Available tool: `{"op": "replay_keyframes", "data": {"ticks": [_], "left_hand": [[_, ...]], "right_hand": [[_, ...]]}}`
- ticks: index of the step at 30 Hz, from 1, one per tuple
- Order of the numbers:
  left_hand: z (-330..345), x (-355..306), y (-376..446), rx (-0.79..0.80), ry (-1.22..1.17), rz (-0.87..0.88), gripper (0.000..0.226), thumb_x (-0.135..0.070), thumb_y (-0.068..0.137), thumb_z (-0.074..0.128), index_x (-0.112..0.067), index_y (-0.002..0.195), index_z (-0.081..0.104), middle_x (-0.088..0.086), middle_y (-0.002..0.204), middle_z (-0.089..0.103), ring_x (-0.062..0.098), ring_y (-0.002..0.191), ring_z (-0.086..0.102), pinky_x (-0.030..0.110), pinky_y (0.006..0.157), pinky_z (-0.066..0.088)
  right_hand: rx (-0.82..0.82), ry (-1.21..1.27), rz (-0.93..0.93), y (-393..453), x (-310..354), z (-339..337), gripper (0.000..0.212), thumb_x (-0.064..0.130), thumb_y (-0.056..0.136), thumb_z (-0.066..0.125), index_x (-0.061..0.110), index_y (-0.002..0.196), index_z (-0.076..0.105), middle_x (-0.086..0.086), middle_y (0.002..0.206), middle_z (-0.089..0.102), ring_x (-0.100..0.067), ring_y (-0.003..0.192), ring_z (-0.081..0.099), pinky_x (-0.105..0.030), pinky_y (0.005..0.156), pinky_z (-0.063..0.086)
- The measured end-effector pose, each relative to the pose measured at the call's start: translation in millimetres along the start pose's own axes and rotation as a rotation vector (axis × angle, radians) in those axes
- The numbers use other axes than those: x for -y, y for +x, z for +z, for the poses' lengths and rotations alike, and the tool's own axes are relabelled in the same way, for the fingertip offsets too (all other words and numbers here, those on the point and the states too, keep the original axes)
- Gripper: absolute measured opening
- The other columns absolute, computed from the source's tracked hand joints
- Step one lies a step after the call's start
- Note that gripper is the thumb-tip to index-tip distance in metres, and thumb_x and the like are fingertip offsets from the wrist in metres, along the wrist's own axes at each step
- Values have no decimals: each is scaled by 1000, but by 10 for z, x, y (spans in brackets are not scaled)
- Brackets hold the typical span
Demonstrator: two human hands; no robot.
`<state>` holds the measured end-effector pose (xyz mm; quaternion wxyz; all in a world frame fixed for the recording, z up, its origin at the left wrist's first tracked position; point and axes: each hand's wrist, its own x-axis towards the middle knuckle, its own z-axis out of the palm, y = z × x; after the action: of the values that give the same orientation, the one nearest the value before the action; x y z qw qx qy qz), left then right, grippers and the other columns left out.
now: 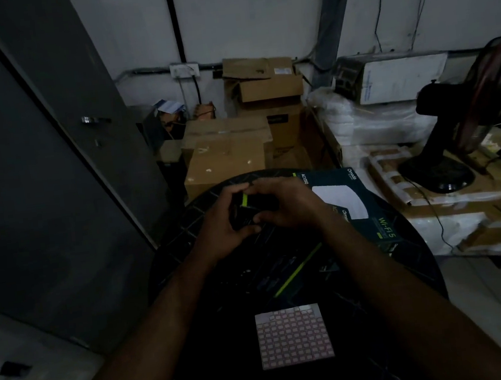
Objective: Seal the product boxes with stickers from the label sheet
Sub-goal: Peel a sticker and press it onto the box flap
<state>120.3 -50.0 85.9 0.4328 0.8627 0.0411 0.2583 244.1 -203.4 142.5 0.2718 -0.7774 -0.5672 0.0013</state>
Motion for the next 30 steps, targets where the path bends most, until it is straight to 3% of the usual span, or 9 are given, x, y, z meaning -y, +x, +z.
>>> {"op": "replay_keyframes", "data": {"ticks": [5,8,13,16,18,21,26,30], "left_hand": [[-114,230,-75,-122,24,-35,67,-26,74,86,-35,127,46,-7,126,59,8,116,59,31,95,50],[-248,315,-142,-128,51,-97,61,-27,74,86,-35,121,48,-9,118,61,4,107,61,20,87,49],[-382,484,-237,-183,138,-53,44,-21,79,82,-19,120,65,-2,138,58,14,130,54,34,106,46],[-423,510,-322,-242,69,-93,30,-13,86,75,-24,114,70,-32,129,55,10,133,51,30,108,44],[-457,537,-366,-254,15,-112,32,-10,88,72,-37,106,70,-40,123,57,11,133,52,35,107,46],[-498,614,-410,-265,-45,-135,28,-17,87,71,-43,100,70,-25,129,62,14,131,54,44,107,47],[-541,601,-512,-299,-85,-129,15,-31,86,64,-44,91,70,-35,127,58,10,128,56,37,107,45],[-543,643,-560,-299,-32,-130,20,-21,88,66,-41,93,69,-8,141,57,9,132,53,36,110,43]], "right_hand": [[-173,-73,5,41,-35,302,33,29,81,79,18,111,74,-3,113,74,-24,105,67,-36,90,54],[-212,-59,-25,24,-11,554,32,32,86,72,23,117,73,3,123,71,-20,112,64,-32,93,50],[-290,-20,14,179,207,779,22,33,86,67,25,105,75,7,105,74,-19,99,64,-38,83,53],[-242,-33,37,242,272,915,25,40,88,58,34,108,73,13,108,72,-17,102,62,-42,87,49],[-201,-58,28,260,287,1013,26,44,89,54,37,106,72,16,108,70,-15,103,61,-43,89,47],[-252,-86,67,268,329,1096,20,43,87,61,34,99,74,14,103,71,-15,102,60,-44,91,45],[-260,-68,108,293,505,1204,12,37,85,68,33,94,75,14,101,70,-16,107,59,-50,104,35],[-185,-121,82,250,420,1014,20,43,84,70,37,103,74,15,109,72,-14,112,61,-51,107,34]]}}
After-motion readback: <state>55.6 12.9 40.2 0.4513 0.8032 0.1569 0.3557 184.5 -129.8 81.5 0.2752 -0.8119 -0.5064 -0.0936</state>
